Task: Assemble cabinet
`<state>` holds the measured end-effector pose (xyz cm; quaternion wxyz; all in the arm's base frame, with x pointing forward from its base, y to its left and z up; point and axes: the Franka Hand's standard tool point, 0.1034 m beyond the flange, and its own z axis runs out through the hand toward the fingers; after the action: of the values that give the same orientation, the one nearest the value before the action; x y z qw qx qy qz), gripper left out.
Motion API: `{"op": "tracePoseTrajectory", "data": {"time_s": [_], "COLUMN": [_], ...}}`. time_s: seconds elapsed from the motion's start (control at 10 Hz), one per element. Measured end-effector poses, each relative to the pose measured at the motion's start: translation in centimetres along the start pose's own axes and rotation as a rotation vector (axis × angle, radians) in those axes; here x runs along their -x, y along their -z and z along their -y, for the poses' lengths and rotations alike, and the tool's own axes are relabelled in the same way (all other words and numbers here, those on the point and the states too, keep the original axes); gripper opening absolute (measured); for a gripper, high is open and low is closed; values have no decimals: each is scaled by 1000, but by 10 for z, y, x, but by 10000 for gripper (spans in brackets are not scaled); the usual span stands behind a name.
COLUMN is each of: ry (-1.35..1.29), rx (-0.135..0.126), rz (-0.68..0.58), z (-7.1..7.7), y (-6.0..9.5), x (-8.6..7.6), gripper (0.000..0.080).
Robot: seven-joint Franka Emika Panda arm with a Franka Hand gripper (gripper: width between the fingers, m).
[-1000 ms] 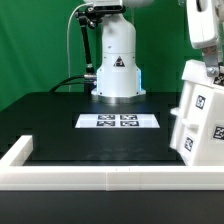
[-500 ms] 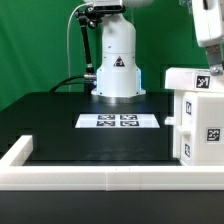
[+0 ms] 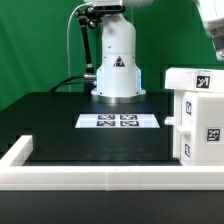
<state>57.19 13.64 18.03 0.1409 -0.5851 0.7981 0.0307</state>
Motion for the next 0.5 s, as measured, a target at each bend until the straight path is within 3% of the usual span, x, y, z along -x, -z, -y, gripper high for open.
{"op": "tracePoseTrajectory", "data": {"time_s": [0.1,0.3,0.5], "ry": [12,321,518], "rx": [2,68,111], "rz": [-1,-15,-10], "z": [0,-1,-1], "y": [-1,2,5], "x": [0,5,13], "gripper": [796,796,796]}}
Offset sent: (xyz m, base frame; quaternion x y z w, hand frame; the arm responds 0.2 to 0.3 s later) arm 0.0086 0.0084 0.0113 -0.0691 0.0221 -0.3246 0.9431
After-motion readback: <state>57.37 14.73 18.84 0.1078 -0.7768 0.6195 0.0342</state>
